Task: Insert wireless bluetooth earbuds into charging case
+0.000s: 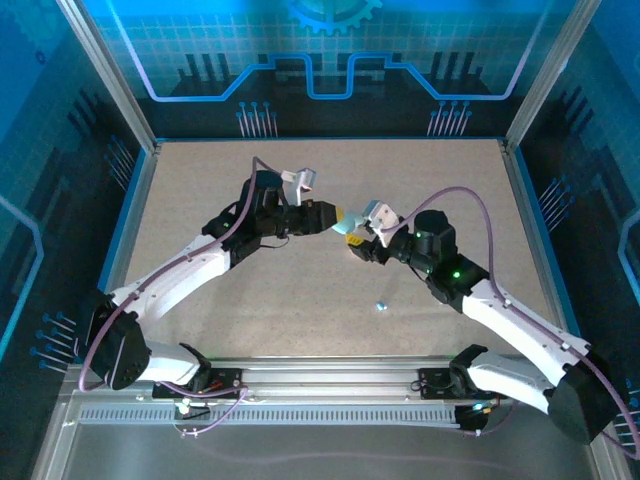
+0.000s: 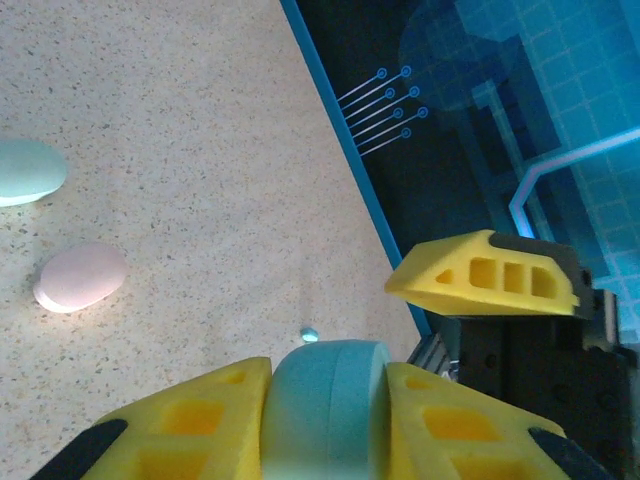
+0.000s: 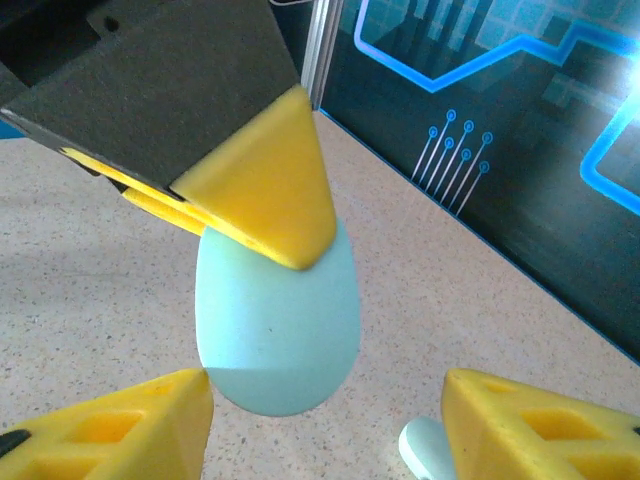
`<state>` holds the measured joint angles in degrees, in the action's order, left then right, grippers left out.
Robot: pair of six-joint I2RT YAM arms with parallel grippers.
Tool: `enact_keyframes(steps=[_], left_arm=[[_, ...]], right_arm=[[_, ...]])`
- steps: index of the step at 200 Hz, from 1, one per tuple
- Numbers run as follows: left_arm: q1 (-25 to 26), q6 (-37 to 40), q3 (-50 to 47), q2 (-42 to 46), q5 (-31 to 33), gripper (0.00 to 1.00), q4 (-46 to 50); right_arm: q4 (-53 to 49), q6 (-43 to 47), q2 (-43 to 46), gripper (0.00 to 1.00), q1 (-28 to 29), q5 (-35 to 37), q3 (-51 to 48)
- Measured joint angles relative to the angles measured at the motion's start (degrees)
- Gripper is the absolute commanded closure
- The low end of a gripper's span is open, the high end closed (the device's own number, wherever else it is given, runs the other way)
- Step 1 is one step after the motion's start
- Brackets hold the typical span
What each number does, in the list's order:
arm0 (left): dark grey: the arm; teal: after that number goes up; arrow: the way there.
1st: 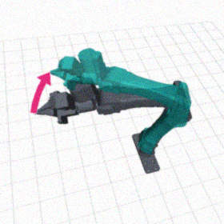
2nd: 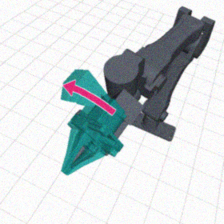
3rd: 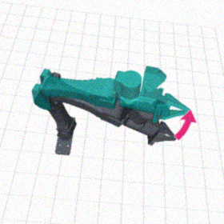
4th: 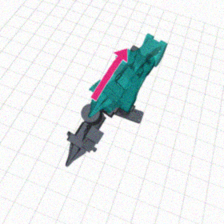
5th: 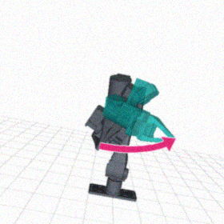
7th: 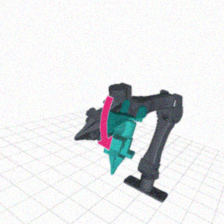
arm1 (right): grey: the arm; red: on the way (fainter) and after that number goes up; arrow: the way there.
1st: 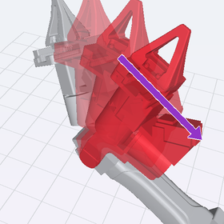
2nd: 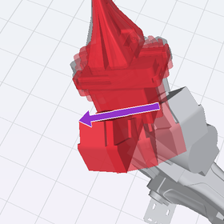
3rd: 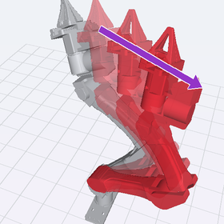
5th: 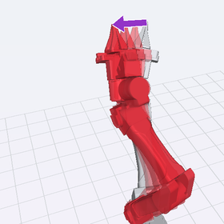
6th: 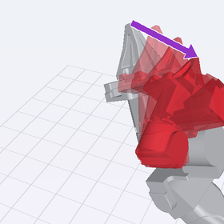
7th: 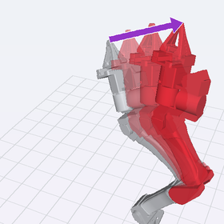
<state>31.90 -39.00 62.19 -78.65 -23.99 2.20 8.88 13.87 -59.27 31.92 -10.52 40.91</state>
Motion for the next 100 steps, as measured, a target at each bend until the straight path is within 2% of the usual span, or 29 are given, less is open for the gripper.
enact_keyframes(steps=[27,46,100], left_arm=[[0.0,-0.8,0.0,0.0,-0.8,0.72,-1.6],[0.0,-1.4,0.0,0.0,-1.4,0.72,-1.7],[-0.1,-2.1,0.0,0.0,-3.1,0.72,-3.7]], right_arm=[[1.8,0.4,-0.5,0.37,-2.3,-4.9,0.0],[2.6,0.4,-1.6,0.41,-2.5,-7.2,0.1],[3.2,-0.1,-3.8,0.50,-2.6,-10.2,1.5]])
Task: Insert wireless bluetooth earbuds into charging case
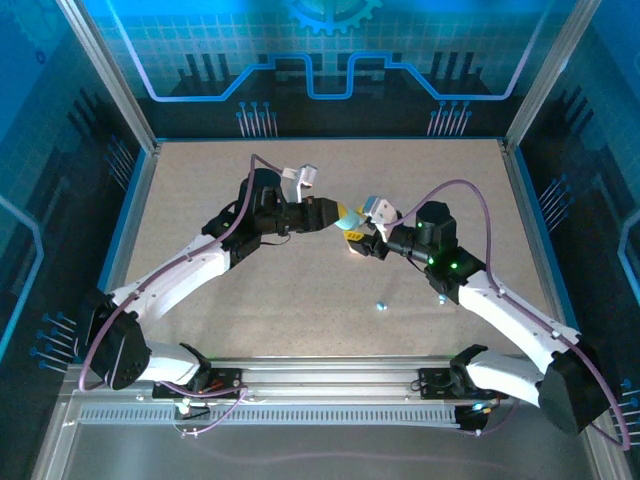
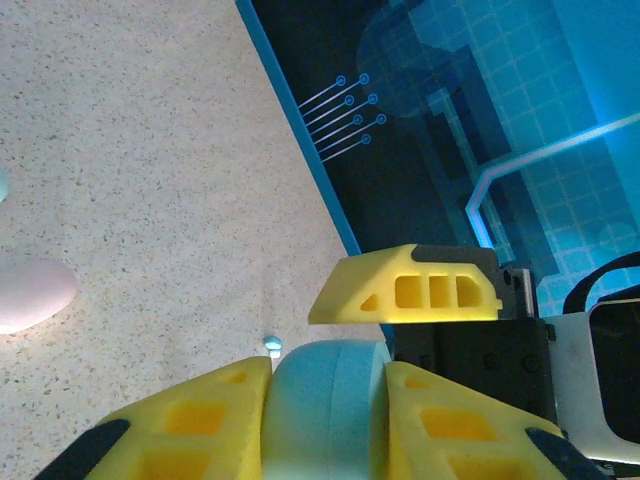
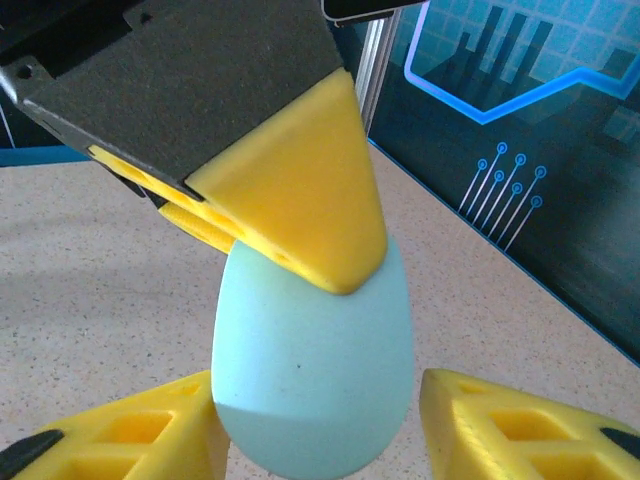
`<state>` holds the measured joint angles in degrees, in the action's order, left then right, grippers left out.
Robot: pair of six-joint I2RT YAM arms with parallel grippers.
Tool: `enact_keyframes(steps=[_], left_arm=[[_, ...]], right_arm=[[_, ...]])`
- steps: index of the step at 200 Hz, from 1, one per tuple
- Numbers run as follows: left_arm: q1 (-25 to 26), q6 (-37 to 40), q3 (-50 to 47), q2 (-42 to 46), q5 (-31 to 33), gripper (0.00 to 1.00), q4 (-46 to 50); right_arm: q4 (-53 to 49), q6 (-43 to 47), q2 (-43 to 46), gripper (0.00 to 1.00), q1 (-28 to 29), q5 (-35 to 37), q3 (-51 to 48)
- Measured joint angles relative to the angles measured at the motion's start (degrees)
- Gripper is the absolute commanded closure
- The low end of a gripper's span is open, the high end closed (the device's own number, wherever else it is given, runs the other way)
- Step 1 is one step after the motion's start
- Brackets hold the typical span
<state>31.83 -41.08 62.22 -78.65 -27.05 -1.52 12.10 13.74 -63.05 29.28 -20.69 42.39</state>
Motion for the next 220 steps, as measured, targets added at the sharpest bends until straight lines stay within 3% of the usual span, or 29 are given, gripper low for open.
enact_keyframes(steps=[117,169,191,220], left_arm=[[0.0,-1.0,0.0,0.0,-0.5,0.72,-0.8],[0.0,-1.0,0.0,0.0,-0.5,0.72,-1.6],[0.0,-1.0,0.0,0.0,-0.5,0.65,-1.8],[0.0,-0.6,-0.1,0.0,-0.9,0.47,-1.8]], right_arm=[[0.5,-0.6,0.6,0.43,-0.6,-0.8,0.2],[0.4,-1.0,1.0,0.54,-1.1,-2.3,0.2],[0.5,-1.2,1.0,0.58,-1.4,-3.2,0.2],[-1.0,-1.7,1.0,0.60,-2.3,-5.8,0.6]])
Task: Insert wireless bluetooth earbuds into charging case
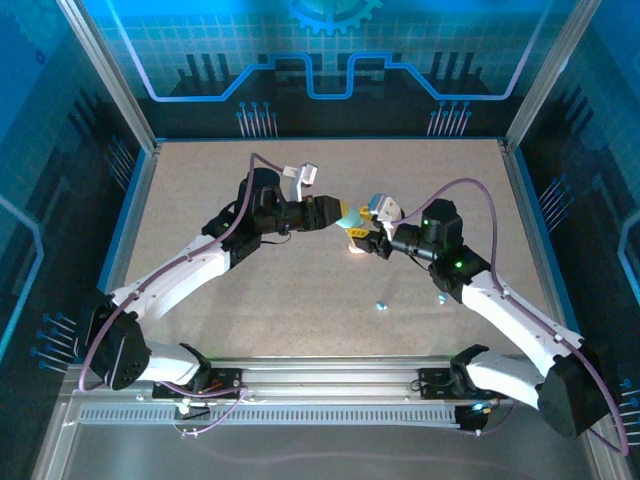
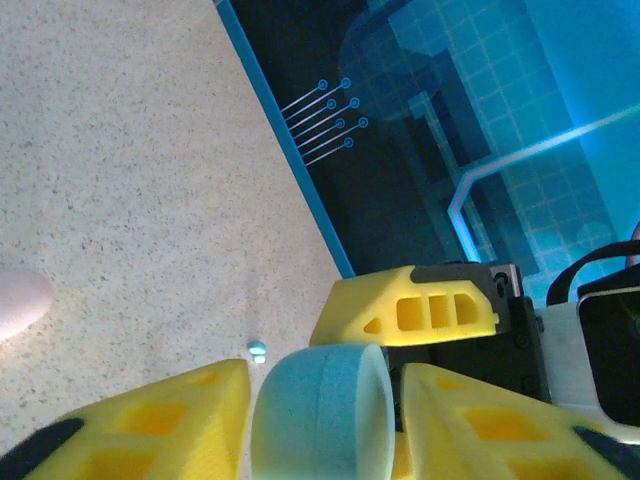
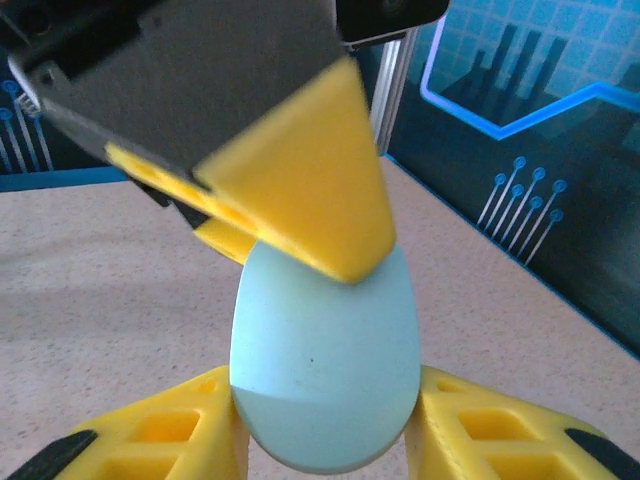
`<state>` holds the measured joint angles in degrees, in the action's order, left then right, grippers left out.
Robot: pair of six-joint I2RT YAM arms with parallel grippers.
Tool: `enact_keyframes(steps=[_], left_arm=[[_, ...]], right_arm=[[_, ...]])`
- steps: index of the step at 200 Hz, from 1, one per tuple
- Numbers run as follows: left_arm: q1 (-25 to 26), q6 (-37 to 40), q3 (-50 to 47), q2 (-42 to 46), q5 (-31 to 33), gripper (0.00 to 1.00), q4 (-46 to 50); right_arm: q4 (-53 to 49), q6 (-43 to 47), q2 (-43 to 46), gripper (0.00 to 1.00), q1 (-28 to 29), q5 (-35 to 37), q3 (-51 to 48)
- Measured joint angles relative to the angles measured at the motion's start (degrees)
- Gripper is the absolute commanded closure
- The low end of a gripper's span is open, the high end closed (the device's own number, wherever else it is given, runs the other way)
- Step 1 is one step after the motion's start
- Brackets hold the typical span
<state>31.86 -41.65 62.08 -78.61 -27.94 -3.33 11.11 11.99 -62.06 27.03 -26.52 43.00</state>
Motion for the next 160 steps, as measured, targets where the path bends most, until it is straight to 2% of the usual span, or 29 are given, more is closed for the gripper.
enact_keyframes(steps=[21,41,79,113,160], left_arm=[[0.0,2.0,-0.3,0.3,0.0,0.38,-0.1],[0.0,5.5,-2.0,1.7,0.0,0.34,-0.6],[0.0,16.8,-8.3,6.9,-0.2,0.33,-6.2],[0.0,28.9,-15.2,12.3,-2.0,0.35,-12.3],[0.0,39.8,-15.8,13.1,-5.9,0.38,-12.3]], right_arm=[[-2.9,-0.5,-0.7,0.60,-0.7,-3.7,2.2],[-6.0,-1.1,-2.0,0.60,-2.0,-8.3,5.0],[-13.4,-2.1,-6.6,0.60,-3.4,-17.5,11.1],[-18.1,-2.4,-9.4,0.61,-3.7,-22.2,15.5],[-21.7,-2.5,-11.4,0.61,-3.9,-27.0,18.6]])
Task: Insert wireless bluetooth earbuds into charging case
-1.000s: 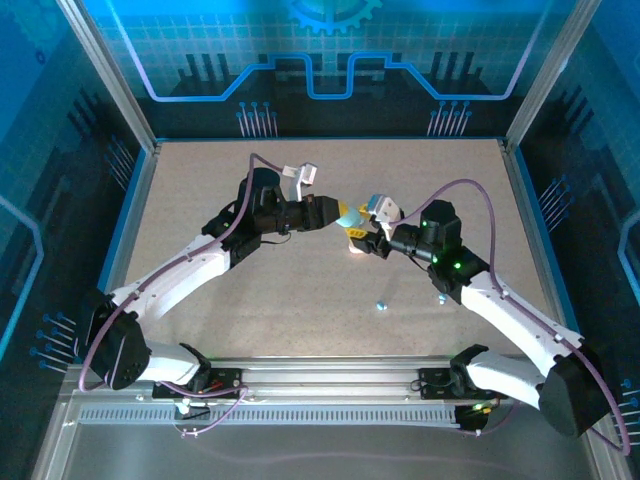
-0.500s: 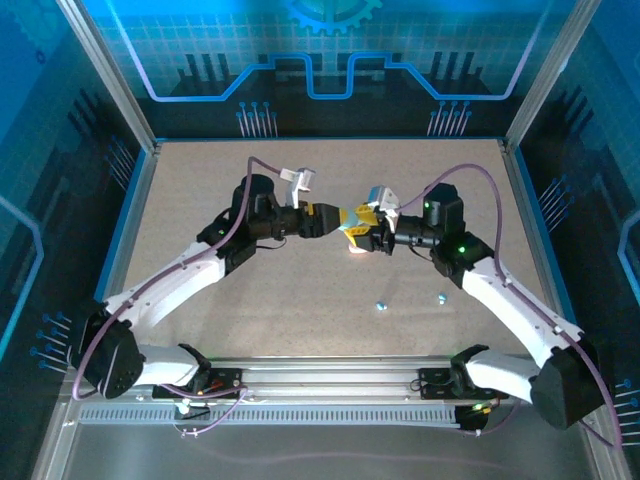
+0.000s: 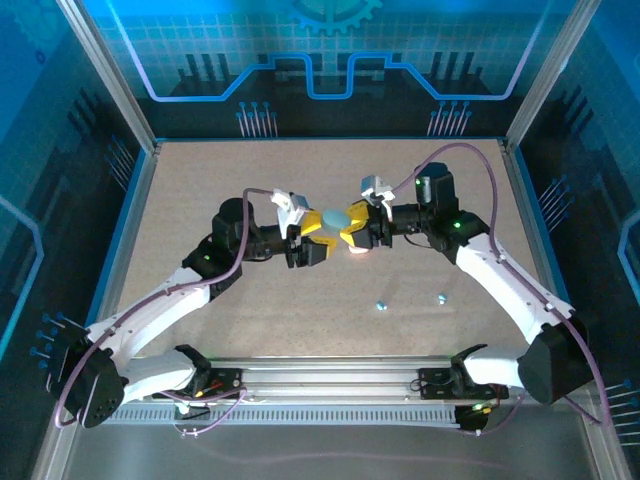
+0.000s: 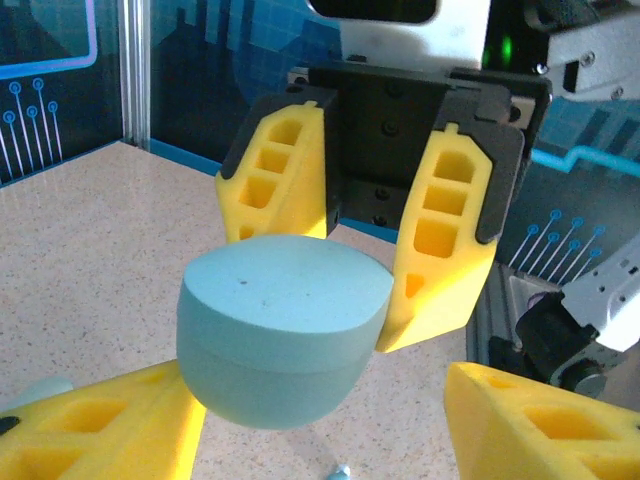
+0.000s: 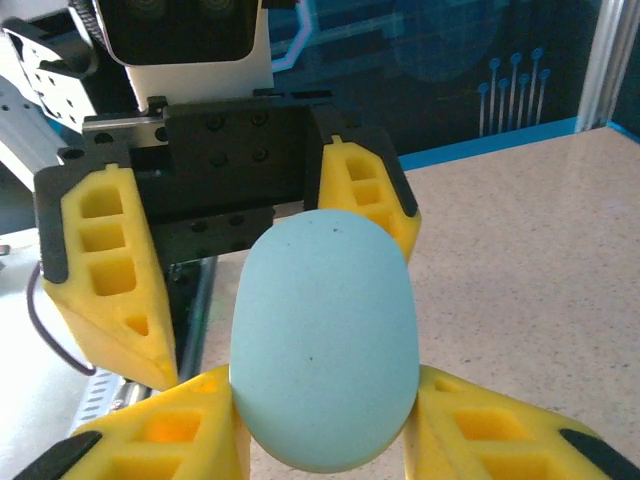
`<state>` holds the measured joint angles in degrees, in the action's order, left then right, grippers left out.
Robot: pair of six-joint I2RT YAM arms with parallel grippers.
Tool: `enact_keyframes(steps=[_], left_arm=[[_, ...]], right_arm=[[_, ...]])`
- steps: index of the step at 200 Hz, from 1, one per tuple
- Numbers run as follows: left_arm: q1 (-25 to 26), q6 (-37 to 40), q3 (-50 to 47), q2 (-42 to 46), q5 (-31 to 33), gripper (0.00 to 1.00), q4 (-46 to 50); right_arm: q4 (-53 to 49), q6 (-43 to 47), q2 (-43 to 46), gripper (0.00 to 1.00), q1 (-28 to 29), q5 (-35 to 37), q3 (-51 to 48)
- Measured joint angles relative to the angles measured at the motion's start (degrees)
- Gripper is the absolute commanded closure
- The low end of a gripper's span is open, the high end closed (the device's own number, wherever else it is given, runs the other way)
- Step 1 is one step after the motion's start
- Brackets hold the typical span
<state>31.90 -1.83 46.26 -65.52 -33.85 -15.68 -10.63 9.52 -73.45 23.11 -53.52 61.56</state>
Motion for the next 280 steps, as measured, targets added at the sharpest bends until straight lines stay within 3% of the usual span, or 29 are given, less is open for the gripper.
enact_keyframes(steps=[43,145,200,280], left_arm=[[0.0,3.4,0.0,0.0,-0.6,0.43,0.0],[0.0,3.3,1.1,-1.2,-2.0,0.46,-0.1],[0.0,3.3,1.4,-1.7,-2.7,0.55,0.0],[-0.2,3.7,1.6,-1.7,-3.0,0.58,0.7]], right_arm=[[-2.5,1.1,-0.6,0.61,0.0,-2.5,1.2],[-4.5,3.5,-0.8,0.61,0.0,-3.2,1.2],[-5.4,4.1,-0.8,0.60,0.0,-4.0,1.2],[-3.9,0.4,-0.5,0.51,-0.5,-4.2,1.1]])
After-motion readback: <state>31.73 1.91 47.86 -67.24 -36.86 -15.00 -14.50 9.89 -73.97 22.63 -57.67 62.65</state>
